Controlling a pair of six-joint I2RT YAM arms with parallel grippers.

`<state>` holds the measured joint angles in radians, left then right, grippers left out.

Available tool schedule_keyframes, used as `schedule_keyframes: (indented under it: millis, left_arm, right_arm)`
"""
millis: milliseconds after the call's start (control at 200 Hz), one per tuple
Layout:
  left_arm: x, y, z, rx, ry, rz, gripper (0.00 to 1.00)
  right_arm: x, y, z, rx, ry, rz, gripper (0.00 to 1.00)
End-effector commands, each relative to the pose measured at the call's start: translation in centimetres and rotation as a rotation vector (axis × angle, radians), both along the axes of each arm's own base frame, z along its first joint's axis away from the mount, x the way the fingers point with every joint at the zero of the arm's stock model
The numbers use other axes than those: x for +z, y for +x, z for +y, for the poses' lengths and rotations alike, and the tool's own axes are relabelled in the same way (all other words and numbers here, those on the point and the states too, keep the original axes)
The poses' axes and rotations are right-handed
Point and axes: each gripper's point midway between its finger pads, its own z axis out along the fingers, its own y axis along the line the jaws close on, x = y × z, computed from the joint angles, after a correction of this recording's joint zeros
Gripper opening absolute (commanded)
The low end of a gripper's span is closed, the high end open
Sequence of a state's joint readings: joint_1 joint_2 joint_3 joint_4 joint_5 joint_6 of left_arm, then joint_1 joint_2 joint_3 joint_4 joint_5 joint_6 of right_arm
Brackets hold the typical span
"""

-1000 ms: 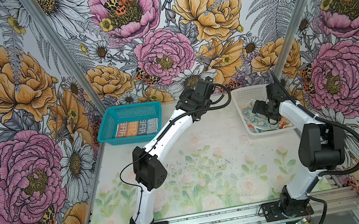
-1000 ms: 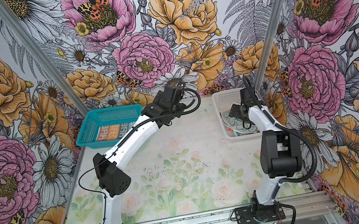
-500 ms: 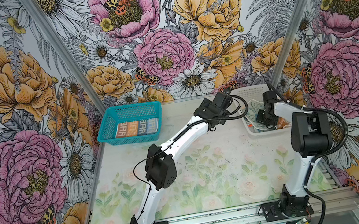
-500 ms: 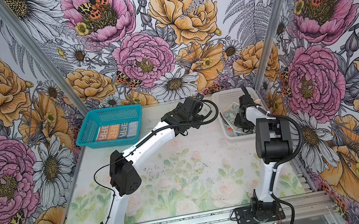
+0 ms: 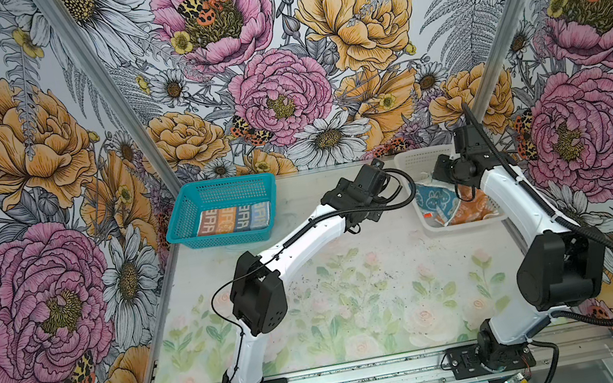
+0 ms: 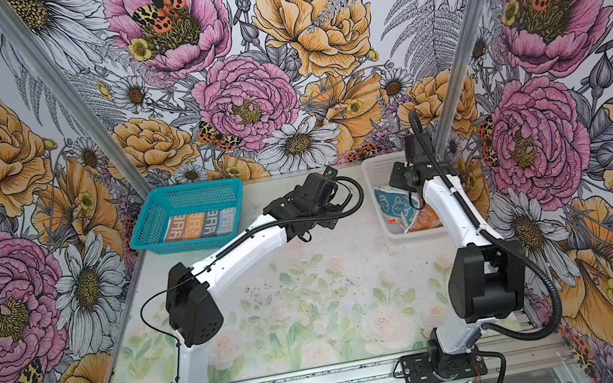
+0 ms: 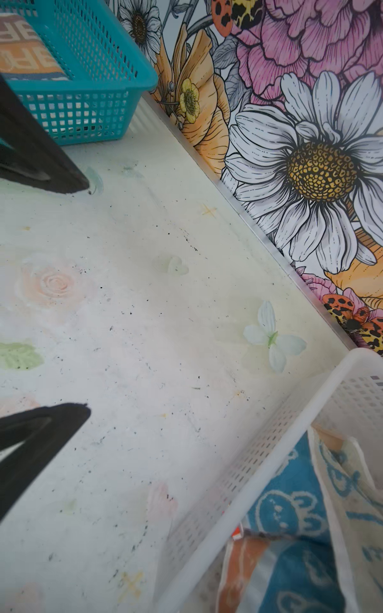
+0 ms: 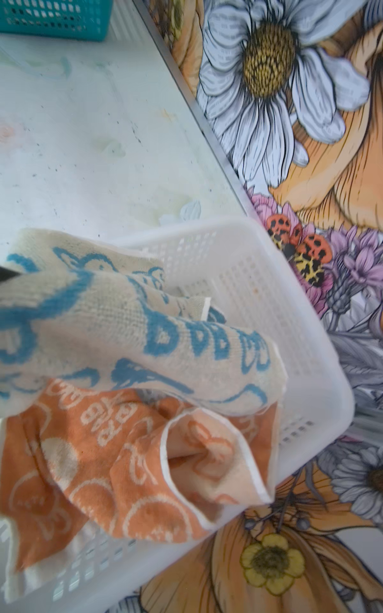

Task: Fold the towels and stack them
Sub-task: 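Grasp the bunny-print towel in the white basket with the right gripper and lift it, then lay the bunny-print towel on the table center with the right gripper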

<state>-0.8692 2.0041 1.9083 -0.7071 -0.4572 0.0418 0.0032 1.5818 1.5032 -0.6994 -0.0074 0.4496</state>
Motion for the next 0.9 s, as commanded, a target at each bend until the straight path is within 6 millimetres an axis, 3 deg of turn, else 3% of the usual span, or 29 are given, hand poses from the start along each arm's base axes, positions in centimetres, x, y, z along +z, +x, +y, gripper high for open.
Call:
schedule_keyframes:
  millis: [0, 35, 150, 320, 385, 440, 525, 650, 701, 806, 896]
  left_arm:
    - [5.8, -0.9, 2.1, 0.059, -0.188, -0.083, 0.99]
    - [7.2, -1.4, 3.2, 0.074, -0.227, -0.107, 0.99]
    - [8.8, -2.7, 6.6, 0.123, -0.329, -0.125, 0.99]
    - [9.2, -4.3, 12.2, 0.215, -0.468, -0.106, 0.99]
    - [9.4, -5.0, 14.2, 0.249, -0.522, -0.104, 0.99]
    - [9.6, -5.5, 15.7, 0.273, -0.564, -0.107, 0.99]
    - [8.8, -6.0, 17.6, 0.311, -0.588, -0.099, 0.99]
    - [6.8, -6.1, 18.8, 0.336, -0.599, -0.052, 0.99]
    - [5.6, -5.9, 18.9, 0.345, -0.596, -0.022, 0.99]
    - [3.3, -5.7, 19.1, 0.37, -0.612, 0.044, 0.99]
    - [1.4, -5.9, 18.1, 0.357, -0.634, 0.126, 0.99]
  right_arm:
    - [4.1, -1.2, 5.0, 0.135, 0.005, -0.054, 0.0]
    - [5.0, -1.5, 6.8, 0.169, 0.01, -0.068, 0.0]
    - [7.7, -2.8, 13.0, 0.294, 0.05, -0.119, 0.0]
    - [12.5, -5.7, 23.2, 0.524, 0.132, -0.204, 0.0]
    - [14.0, -6.7, 25.6, 0.575, 0.155, -0.231, 0.0]
    - [14.0, -7.0, 26.4, 0.585, 0.169, -0.228, 0.0]
    - [11.3, -6.2, 26.3, 0.56, 0.144, -0.17, 0.0]
    - [4.0, -4.6, 25.0, 0.514, 0.123, -0.027, 0.0]
    - [0.9, -3.9, 24.1, 0.493, 0.12, 0.027, 0.18]
    - [-5.2, -2.7, 21.2, 0.434, 0.103, 0.146, 0.4]
    - [-8.1, -3.0, 20.1, 0.434, 0.093, 0.21, 0.61]
